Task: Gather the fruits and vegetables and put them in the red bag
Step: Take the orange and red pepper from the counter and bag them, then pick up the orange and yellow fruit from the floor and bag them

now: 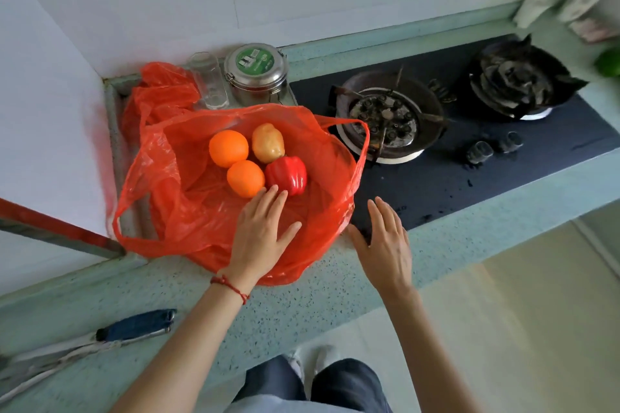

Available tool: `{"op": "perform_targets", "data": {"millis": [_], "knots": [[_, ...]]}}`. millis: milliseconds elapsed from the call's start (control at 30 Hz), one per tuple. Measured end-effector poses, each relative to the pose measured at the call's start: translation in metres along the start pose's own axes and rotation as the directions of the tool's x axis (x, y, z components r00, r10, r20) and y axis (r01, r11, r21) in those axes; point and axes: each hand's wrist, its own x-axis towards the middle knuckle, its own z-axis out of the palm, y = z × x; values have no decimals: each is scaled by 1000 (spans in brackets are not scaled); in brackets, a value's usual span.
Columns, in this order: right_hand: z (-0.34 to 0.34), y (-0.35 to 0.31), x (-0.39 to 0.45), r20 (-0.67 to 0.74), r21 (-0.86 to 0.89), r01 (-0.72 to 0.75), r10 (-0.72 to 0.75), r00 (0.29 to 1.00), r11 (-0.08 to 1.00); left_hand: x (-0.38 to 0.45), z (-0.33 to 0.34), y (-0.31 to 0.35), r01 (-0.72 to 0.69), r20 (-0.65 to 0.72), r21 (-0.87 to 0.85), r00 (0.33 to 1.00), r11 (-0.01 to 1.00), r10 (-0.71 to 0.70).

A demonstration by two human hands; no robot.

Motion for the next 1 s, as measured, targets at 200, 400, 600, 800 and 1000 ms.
{"op": "perform_targets", "data": {"millis": [200, 400, 600, 800, 1000], "knots": [[-26, 36, -30, -68, -37, -130, 127, 989, 991, 5, 14, 38, -172, 53, 34, 984, 984, 170], [-55, 76, -77, -186, -32, -262, 252, 950, 964, 4, 34, 98, -349, 108, 24, 933, 937, 344], [-84, 115, -140, -287, -7, -388, 370, 884, 922, -14, 54, 164, -495, 206, 9, 851, 869, 483], [-108, 150, -216, -367, 15, -548, 515, 775, 836, -49, 79, 229, -642, 266, -28, 734, 766, 625], [-127, 174, -298, -447, 31, -719, 653, 612, 695, -96, 106, 296, -775, 349, -108, 557, 623, 754]]}}
